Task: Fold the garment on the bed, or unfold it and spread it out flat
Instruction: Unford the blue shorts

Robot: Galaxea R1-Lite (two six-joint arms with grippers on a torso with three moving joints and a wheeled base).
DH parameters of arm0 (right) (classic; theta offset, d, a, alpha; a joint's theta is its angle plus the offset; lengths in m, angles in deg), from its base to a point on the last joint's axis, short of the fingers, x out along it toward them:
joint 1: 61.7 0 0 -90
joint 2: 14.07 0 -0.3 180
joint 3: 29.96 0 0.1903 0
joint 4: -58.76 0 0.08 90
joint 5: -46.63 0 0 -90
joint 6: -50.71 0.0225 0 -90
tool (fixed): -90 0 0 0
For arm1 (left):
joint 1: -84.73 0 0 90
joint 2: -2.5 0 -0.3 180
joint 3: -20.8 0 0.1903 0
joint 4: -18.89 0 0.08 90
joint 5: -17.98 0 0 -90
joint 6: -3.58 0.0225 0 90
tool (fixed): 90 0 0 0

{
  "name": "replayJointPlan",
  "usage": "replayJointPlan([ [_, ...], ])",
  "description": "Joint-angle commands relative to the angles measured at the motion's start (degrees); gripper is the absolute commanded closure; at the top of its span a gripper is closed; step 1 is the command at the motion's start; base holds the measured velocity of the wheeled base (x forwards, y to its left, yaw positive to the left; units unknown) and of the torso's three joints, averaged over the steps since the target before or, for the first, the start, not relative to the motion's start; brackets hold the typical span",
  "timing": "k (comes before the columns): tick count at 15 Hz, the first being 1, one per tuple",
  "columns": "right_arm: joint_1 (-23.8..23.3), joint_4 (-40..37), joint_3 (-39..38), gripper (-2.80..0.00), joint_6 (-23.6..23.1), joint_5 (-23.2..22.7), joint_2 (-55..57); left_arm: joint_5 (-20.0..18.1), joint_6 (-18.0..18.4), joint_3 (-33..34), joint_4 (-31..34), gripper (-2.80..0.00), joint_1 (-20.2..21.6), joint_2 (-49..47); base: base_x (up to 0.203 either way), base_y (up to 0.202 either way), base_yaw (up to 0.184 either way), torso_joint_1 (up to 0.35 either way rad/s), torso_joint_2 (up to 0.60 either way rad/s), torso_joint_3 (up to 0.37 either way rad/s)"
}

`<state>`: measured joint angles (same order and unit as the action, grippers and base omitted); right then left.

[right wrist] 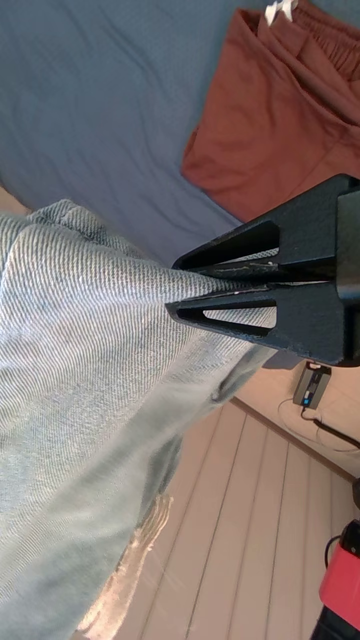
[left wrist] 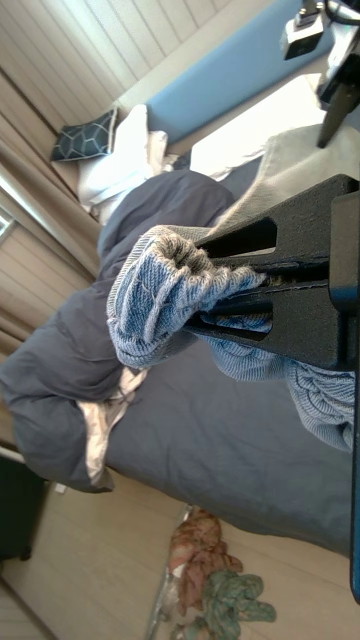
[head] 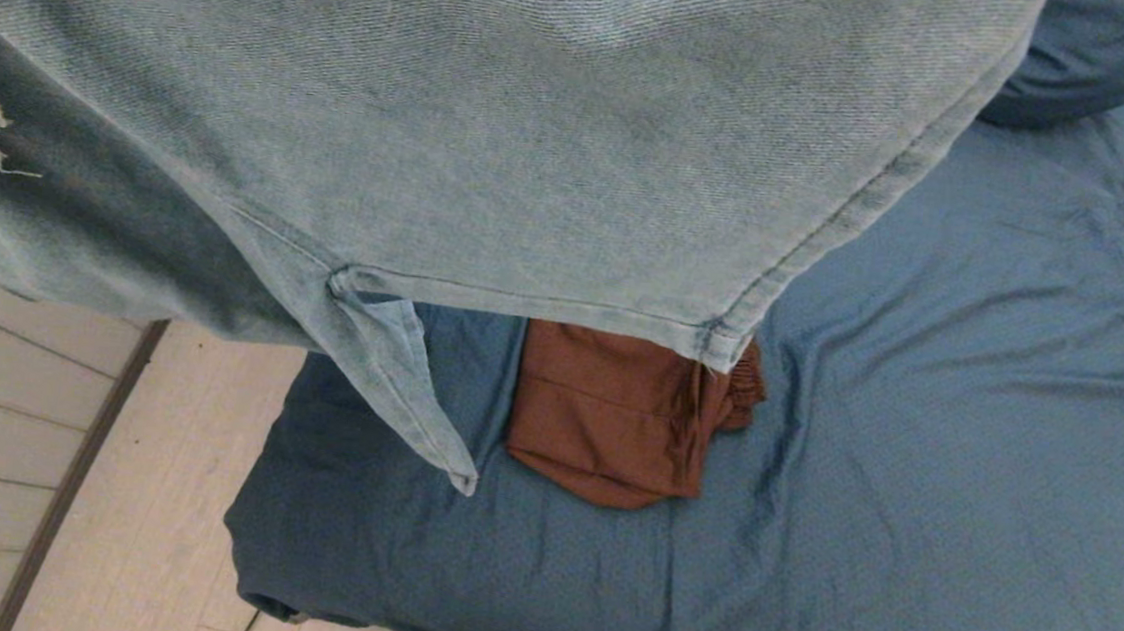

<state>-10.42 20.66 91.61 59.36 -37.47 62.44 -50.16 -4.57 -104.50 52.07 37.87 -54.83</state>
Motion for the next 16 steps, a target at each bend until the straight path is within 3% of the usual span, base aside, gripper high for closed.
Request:
replayJointPlan([
  [1, 0.04, 0.06, -0.74, 0.00, 0.05, -0.82, -0.04, 0.11, -0.03, -0.72, -0.06, 0.00, 0.01, 0.28, 0.000, 0.000, 0.000, 0.000, 0.00, 0.000],
  [7, 2.76, 0.15, -0.39, 0.00, 0.20, -2.92, -1.02, 0.11, 1.21, -3.10, -0.06, 0.00, 1.24, 1.16, 0.000, 0.000, 0.000, 0.000, 0.00, 0.000],
  [12, 2.09, 0.20, 0.26, 0.00, 0.39, -3.13, 1.88, 0.11, 1.11, -3.47, -0.16, 0.00, 1.16, -1.00, 0.000, 0.000, 0.000, 0.000, 0.00, 0.000],
  [14, -1.18, 0.23, 0.96, 0.00, 0.49, -2.80, 4.43, 0.16, 0.35, -3.96, -0.46, 0.00, 1.08, -5.51, 0.000, 0.000, 0.000, 0.000, 0.00, 0.000],
  [16, -7.51, 0.42, 1.84, 0.00, 0.68, -3.00, 6.79, 0.38, -0.68, -4.89, -1.44, 0.00, 1.07, -11.67, 0.000, 0.000, 0.000, 0.000, 0.00, 0.000],
])
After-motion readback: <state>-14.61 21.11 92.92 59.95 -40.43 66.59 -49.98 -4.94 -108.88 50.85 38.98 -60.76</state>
